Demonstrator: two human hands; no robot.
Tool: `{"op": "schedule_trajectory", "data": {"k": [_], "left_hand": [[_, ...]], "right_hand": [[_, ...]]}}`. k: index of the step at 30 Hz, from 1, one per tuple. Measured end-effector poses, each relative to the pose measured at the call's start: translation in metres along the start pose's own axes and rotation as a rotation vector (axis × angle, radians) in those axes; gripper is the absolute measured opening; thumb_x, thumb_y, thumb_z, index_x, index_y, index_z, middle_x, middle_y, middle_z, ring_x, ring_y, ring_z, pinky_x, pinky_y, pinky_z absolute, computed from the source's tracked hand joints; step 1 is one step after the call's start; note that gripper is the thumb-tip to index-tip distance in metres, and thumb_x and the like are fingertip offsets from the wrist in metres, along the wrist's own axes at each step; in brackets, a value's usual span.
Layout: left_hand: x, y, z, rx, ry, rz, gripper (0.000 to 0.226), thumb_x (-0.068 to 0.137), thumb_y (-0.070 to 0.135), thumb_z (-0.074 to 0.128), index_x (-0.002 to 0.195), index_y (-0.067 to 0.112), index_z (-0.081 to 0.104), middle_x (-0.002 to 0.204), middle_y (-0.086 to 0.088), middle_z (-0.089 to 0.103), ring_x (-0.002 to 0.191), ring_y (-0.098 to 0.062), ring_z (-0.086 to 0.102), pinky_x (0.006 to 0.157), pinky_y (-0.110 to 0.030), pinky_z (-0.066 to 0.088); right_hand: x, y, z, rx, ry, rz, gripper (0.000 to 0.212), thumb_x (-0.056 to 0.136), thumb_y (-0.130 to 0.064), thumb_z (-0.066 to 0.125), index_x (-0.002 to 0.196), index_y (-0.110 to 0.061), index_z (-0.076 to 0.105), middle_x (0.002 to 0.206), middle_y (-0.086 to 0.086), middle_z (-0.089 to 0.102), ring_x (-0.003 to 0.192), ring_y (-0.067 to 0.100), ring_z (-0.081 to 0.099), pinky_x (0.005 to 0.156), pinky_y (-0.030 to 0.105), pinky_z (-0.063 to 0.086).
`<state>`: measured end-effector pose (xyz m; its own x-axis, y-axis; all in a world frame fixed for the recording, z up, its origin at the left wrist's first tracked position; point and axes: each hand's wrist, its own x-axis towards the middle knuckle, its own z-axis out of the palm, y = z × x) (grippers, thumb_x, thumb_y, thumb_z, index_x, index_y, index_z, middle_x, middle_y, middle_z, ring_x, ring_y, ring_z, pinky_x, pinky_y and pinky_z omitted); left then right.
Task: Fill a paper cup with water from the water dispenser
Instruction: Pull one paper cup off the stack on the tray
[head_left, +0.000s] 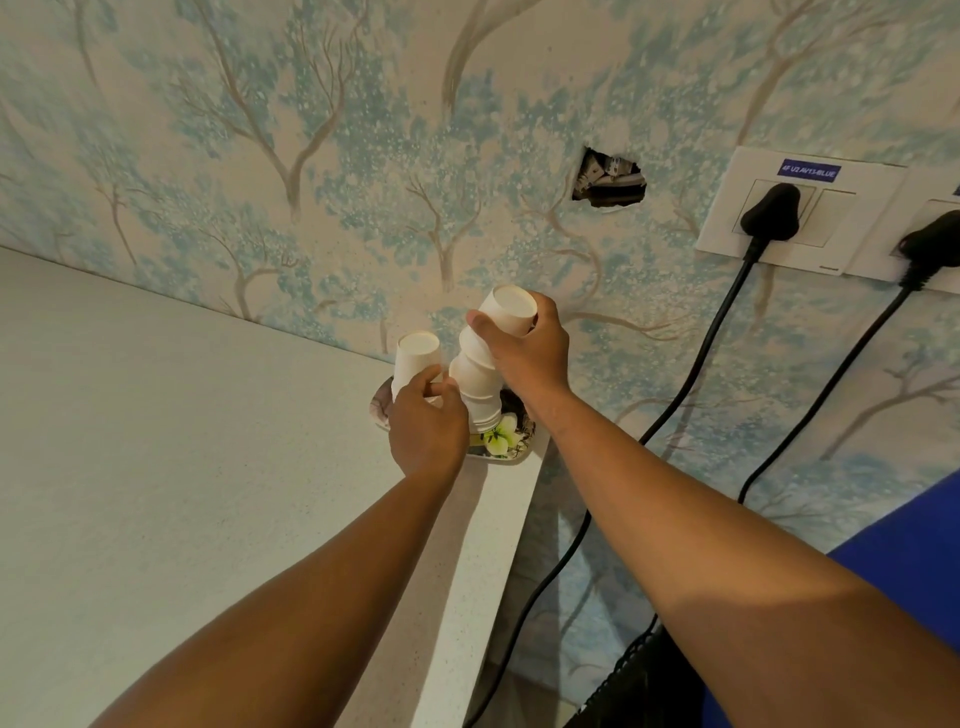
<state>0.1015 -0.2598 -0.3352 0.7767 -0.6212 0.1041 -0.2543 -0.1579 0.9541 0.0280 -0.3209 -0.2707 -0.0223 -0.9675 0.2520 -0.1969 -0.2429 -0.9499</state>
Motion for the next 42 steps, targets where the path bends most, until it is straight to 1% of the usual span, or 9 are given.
{"op": "schedule_trajectory", "data": {"k": [11, 17, 20, 23, 28, 33, 35, 38, 42], "left_hand": [[0.006, -0.011, -0.001, -0.008, 0.027, -0.002, 0.03, 0.097, 0.034, 0.051, 0.125, 0.03, 0.061, 0.137, 0.001, 0.056, 0.116, -0.019, 0.058, 0.083, -0.029, 0.045], [-0.002, -0.004, -0.004, -0.093, -0.008, 0.038, 0.034, 0.096, 0.049, 0.044, 0.122, 0.037, 0.06, 0.136, 0.003, 0.057, 0.119, -0.018, 0.056, 0.088, -0.03, 0.047], [-0.012, 0.011, -0.011, -0.217, -0.078, 0.041, 0.04, 0.096, 0.056, 0.038, 0.116, 0.033, 0.062, 0.121, 0.005, 0.065, 0.108, -0.018, 0.062, 0.094, -0.042, 0.053], [-0.028, 0.03, -0.022, -0.35, -0.158, 0.042, 0.037, 0.1, 0.053, 0.034, 0.117, 0.033, 0.06, 0.116, 0.005, 0.068, 0.098, -0.016, 0.065, 0.091, -0.04, 0.052], [-0.073, 0.051, -0.056, -0.469, -0.291, 0.062, 0.032, 0.101, 0.054, 0.035, 0.106, 0.035, 0.061, 0.101, 0.006, 0.066, 0.092, -0.014, 0.065, 0.079, -0.037, 0.052], [-0.102, 0.055, -0.076, -0.519, -0.335, 0.088, 0.022, 0.103, 0.039, 0.042, 0.087, 0.038, 0.057, 0.088, 0.011, 0.055, 0.085, -0.007, 0.06, 0.084, -0.033, 0.052], [-0.101, 0.053, -0.077, -0.501, -0.334, 0.112, 0.019, 0.103, 0.035, 0.043, 0.095, 0.033, 0.06, 0.092, 0.015, 0.049, 0.084, -0.001, 0.056, 0.083, -0.026, 0.051], [-0.098, 0.048, -0.081, -0.441, -0.354, 0.143, 0.028, 0.101, 0.036, 0.048, 0.118, 0.022, 0.064, 0.097, 0.02, 0.051, 0.093, -0.002, 0.057, 0.09, -0.035, 0.054], [-0.122, 0.035, -0.101, -0.365, -0.375, 0.186, 0.04, 0.097, 0.042, 0.054, 0.129, 0.02, 0.061, 0.103, 0.027, 0.053, 0.102, -0.011, 0.061, 0.092, -0.039, 0.053]], "right_hand": [[-0.002, -0.023, -0.008, 0.085, 0.078, -0.108, 0.064, 0.074, -0.038, 0.081, 0.127, -0.021, 0.05, 0.117, -0.006, 0.06, 0.102, 0.012, 0.058, 0.085, 0.025, 0.05], [-0.014, -0.029, -0.014, 0.336, 0.116, -0.008, 0.064, 0.074, -0.037, 0.082, 0.128, -0.024, 0.049, 0.12, -0.001, 0.059, 0.101, 0.016, 0.061, 0.078, 0.029, 0.056], [-0.027, -0.025, -0.017, 0.43, 0.115, 0.095, 0.063, 0.077, -0.036, 0.079, 0.131, -0.026, 0.047, 0.119, -0.003, 0.057, 0.096, 0.009, 0.06, 0.079, 0.027, 0.055], [-0.046, -0.024, -0.02, 0.528, 0.111, 0.179, 0.054, 0.078, -0.035, 0.079, 0.123, -0.03, 0.05, 0.12, -0.001, 0.059, 0.098, 0.012, 0.061, 0.084, 0.035, 0.057], [-0.1, -0.029, -0.045, 0.641, 0.102, 0.246, 0.056, 0.077, -0.033, 0.08, 0.122, -0.021, 0.048, 0.108, -0.003, 0.063, 0.092, 0.011, 0.064, 0.076, 0.03, 0.056], [-0.138, -0.02, -0.055, 0.667, 0.055, 0.305, 0.059, 0.074, -0.029, 0.082, 0.12, -0.013, 0.048, 0.108, 0.0, 0.064, 0.094, 0.015, 0.067, 0.075, 0.031, 0.058], [-0.141, -0.012, -0.056, 0.646, 0.045, 0.307, 0.054, 0.073, -0.029, 0.083, 0.113, -0.017, 0.05, 0.108, 0.002, 0.064, 0.096, 0.018, 0.067, 0.082, 0.038, 0.059], [-0.148, -0.005, -0.06, 0.592, 0.025, 0.294, 0.048, 0.069, -0.033, 0.086, 0.103, -0.025, 0.053, 0.112, 0.005, 0.065, 0.1, 0.022, 0.067, 0.09, 0.046, 0.057], [-0.187, -0.003, -0.081, 0.526, -0.027, 0.265, 0.05, 0.068, -0.035, 0.086, 0.108, -0.028, 0.057, 0.117, 0.005, 0.067, 0.102, 0.021, 0.068, 0.086, 0.04, 0.059]]}}
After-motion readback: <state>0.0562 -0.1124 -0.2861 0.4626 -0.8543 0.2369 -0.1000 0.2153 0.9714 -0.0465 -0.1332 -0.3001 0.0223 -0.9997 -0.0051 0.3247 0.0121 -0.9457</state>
